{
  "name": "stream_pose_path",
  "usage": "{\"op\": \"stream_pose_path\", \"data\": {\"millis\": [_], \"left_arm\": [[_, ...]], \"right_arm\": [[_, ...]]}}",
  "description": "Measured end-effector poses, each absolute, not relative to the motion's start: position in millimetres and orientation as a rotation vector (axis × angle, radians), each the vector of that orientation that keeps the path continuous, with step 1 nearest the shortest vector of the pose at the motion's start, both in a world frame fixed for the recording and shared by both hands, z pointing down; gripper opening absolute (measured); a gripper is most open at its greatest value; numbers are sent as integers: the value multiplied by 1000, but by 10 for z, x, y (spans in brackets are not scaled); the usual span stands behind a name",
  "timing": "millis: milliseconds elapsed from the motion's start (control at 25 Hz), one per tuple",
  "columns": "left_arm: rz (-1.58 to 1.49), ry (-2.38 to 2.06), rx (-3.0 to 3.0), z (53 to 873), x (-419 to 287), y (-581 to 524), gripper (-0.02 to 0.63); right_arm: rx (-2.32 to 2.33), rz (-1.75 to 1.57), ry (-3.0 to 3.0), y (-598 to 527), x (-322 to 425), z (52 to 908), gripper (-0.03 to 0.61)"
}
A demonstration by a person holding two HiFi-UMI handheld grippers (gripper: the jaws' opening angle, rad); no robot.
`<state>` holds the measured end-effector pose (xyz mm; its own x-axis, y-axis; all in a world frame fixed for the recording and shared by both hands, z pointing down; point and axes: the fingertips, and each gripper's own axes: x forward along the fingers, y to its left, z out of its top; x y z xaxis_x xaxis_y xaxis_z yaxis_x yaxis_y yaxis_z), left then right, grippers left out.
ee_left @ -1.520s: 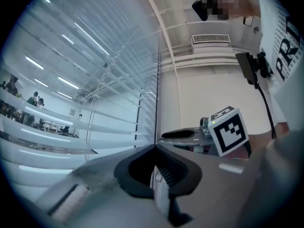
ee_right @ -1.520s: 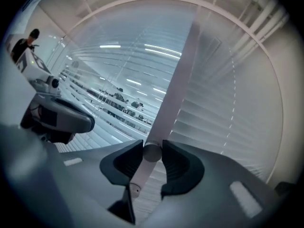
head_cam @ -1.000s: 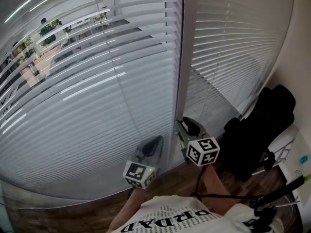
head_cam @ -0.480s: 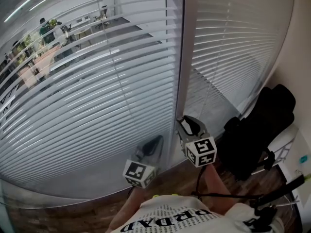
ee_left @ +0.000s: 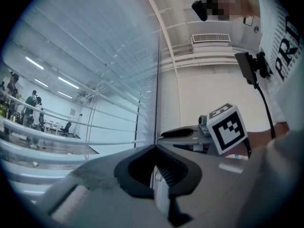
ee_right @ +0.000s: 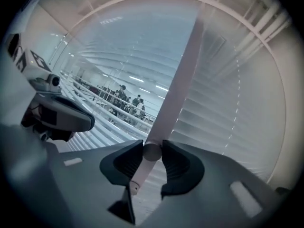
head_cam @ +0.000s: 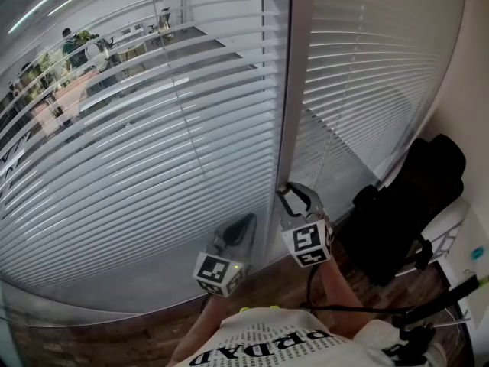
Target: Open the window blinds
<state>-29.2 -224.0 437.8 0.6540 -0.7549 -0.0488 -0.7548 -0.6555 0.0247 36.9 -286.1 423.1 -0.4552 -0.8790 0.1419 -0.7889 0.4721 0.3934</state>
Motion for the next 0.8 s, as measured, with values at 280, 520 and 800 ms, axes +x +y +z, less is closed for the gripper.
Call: {"op": "stream_pose_path", "data": {"millis": [280,520,800], "left_arm": [[-87,-1304,2851,4382,-278,-2261,-8],[-88,-1291,2860,4374,-241,-2252,-7],[-90,-1287,2858,4420,-234,-2263,-8]], "right_arm": [[1468,-210,-2525,-2877,404,4225,133],[1506,-1,-2643,-2884,443,4235,133],[1534,91,-2682,-2897,465,4265,133]]}}
